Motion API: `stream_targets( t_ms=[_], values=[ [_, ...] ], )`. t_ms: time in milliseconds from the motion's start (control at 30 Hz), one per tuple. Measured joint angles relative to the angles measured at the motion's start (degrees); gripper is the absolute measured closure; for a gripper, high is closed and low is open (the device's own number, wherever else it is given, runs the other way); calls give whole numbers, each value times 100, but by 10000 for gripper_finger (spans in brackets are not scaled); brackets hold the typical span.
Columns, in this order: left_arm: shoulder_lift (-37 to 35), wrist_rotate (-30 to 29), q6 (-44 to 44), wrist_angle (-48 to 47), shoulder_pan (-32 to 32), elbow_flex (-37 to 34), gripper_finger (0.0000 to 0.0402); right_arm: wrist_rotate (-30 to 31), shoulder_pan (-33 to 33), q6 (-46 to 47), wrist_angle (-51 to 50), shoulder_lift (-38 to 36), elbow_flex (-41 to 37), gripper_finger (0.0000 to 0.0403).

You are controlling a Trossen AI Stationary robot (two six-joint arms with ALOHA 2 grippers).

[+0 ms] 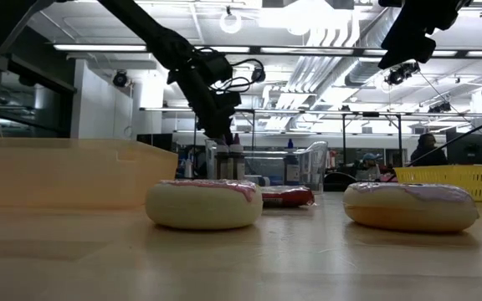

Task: Pick & Place Food Item
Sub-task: Put the top blue coloring bottle into the transparent bin, then put the red popcorn bag into the orange bin

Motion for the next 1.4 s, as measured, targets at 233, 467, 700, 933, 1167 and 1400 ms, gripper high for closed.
stream_targets(
  t_ms=[233, 467, 700, 933, 1167, 1400],
  values=[
    [63, 32, 11, 61, -17, 0, 270, 0, 0, 2, -2, 0, -2, 199],
    [74, 37, 4, 82, -17, 0, 268, 0, 2, 0, 0, 0, 0, 199],
    [74, 35, 4, 137, -17, 0, 244, 0, 0, 0, 0, 0, 0, 199],
    [74, 35, 4, 181, -17, 0, 218, 0, 0, 0, -1, 0, -1, 199],
    [58, 33, 66, 326, -17, 0, 217, 0, 0, 0, -2, 0, 0, 199],
    [-111, 14, 94, 408, -3, 7, 217, 0, 2, 0, 0, 0, 0, 199]
  ],
)
